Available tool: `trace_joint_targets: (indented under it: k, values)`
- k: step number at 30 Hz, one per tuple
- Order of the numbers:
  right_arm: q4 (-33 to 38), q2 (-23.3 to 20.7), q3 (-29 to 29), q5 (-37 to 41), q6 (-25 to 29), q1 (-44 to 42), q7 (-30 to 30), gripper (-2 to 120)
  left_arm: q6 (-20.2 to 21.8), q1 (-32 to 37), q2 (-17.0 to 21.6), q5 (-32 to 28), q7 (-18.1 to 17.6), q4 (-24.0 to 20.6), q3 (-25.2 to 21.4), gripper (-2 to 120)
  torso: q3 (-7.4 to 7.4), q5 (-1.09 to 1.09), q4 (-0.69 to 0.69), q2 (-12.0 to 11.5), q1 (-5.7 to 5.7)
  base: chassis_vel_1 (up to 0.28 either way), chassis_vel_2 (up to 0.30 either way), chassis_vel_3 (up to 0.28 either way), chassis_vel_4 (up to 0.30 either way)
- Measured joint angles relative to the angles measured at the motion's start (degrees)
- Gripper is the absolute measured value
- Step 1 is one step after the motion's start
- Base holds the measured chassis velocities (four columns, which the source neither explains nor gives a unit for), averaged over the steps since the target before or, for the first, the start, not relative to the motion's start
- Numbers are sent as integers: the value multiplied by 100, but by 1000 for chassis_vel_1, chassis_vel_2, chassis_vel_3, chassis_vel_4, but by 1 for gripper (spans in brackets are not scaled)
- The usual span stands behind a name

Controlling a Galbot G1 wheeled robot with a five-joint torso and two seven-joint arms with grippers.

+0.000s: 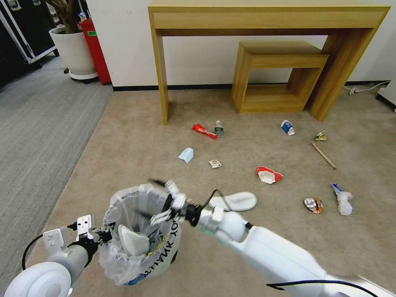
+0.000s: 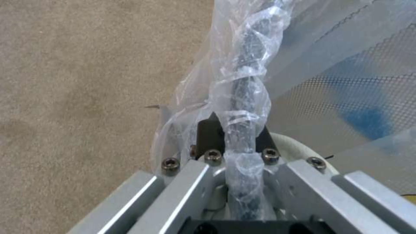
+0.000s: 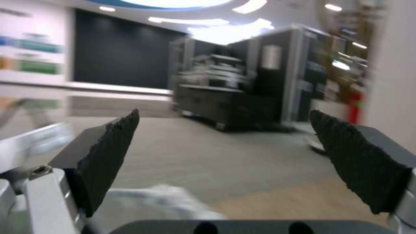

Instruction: Pick up the trash bin and place the garbage on the floor into it.

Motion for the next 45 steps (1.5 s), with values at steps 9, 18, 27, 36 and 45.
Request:
trace_joint_targets:
  k: [9,18,27,36,45]
  values:
    - [724,-756,1493,338,-607,-1079,949,100,1,-16,-7,106,56,68,43,0,0,0,0,0,0,0,0,0,0]
    - [918,-997,2763,239,-731,-1692,1541,100,1,-30,-29,169,77,71,49,0,-1,-1,0,0,0,0,0,0,0]
    - [849,-1104,3523,101,-777,-2048,1894,100,2,-70,-94,200,47,23,70,0,0,0,2,0,0,0,0,0,0]
    - [729,-1118,4366,-77,-964,-2624,2198,100,2,-132,-136,296,79,77,114,0,0,0,0,0,0,0,0,0,0]
    - [591,-980,4791,-271,-966,-3053,2364,100,2,-127,-195,411,187,101,49,0,0,0,1,0,0,0,0,0,0]
